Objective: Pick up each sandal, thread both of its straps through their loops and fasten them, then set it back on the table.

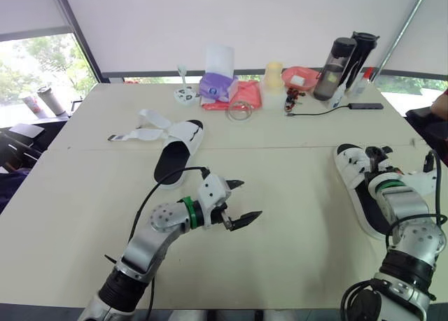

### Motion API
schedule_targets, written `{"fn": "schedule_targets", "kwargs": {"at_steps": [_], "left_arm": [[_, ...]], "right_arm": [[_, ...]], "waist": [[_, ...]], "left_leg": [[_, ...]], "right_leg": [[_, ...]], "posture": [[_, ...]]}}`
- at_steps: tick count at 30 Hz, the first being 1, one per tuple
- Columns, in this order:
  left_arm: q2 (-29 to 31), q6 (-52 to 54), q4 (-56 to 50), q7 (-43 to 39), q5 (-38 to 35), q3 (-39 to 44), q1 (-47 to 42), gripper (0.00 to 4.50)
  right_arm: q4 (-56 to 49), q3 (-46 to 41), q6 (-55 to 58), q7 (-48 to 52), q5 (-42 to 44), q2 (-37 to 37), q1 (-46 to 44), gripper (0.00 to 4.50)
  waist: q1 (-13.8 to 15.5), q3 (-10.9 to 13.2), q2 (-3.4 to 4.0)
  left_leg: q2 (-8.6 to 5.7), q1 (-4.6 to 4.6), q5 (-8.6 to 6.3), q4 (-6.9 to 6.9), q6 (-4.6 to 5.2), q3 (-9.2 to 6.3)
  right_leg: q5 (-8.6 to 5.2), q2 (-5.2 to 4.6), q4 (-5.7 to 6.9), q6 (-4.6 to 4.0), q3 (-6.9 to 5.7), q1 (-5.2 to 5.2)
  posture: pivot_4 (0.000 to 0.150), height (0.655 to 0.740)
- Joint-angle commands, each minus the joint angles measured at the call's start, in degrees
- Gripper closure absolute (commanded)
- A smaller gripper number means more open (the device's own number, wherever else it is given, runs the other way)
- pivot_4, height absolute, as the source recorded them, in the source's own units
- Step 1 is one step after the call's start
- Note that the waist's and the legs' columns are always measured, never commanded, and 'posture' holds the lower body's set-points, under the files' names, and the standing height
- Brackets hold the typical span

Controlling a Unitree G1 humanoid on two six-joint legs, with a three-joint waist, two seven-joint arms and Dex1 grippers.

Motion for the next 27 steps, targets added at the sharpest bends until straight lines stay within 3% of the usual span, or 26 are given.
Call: {"fn": "schedule_targets", "kwargs": {"at_steps": [1, 8, 17, 24, 27], "left_arm": [[-0.1, -1.3, -0.5, -0.6, -0.1, 1.0, -0.9, 0.00], [-0.1, -1.4, 0.7, -1.3, -0.3, 1.4, -1.3, 0.00], [-0.8, -0.7, 0.5, 3.3, 1.1, 4.3, 0.9, 0.00], [-3.9, -3.7, 2.2, 14.4, 4.6, 10.9, 0.7, 0.00], [-5.2, -3.4, 2.2, 19.3, 5.6, 14.1, 0.2, 0.00]], "right_arm": [[-4.3, 1.3, 1.3, 0.8, 0.5, -0.3, 1.2, 0.03], [-7.1, 1.2, 2.8, 0.8, 1.7, -0.4, 4.7, 0.03], [-29.0, 2.1, 10.3, 17.0, 17.9, -3.6, 26.6, 0.03], [-35.0, 2.7, 16.1, 31.7, 22.1, -14.9, 39.2, 0.03], [-36.0, 3.9, 18.2, 38.6, 19.2, -20.7, 41.4, 0.03]], "waist": [[-0.1, 0.0, 0.00], [-0.4, 0.0, 0.01], [-0.4, 0.0, 0.08], [-1.3, 0.1, -0.03], [-1.3, 0.2, -0.11]], "left_leg": [[0.00, 0.01, 0.00, -0.01, 0.00, 0.00], [0.01, 0.03, 0.00, -0.02, 0.00, -0.02], [0.04, 0.03, -0.02, -0.11, 0.00, -0.11], [0.15, 0.07, -0.06, -0.07, -0.07, -0.14], [0.20, 0.07, -0.12, -0.10, -0.17, -0.13]], "right_leg": [[0.00, -0.01, 0.00, 0.00, 0.00, 0.00], [-0.01, -0.01, -0.01, 0.00, 0.01, 0.02], [-0.03, -0.08, -0.11, 0.03, 0.01, 0.05], [-0.21, -0.13, -0.28, 0.27, 0.01, 0.21], [-0.21, -0.13, -0.33, 0.28, -0.01, 0.21]], "posture": [[0.150, 0.7400], [0.150, 0.7400], [0.150, 0.7400], [0.150, 0.7400], [0.150, 0.7400]]}}
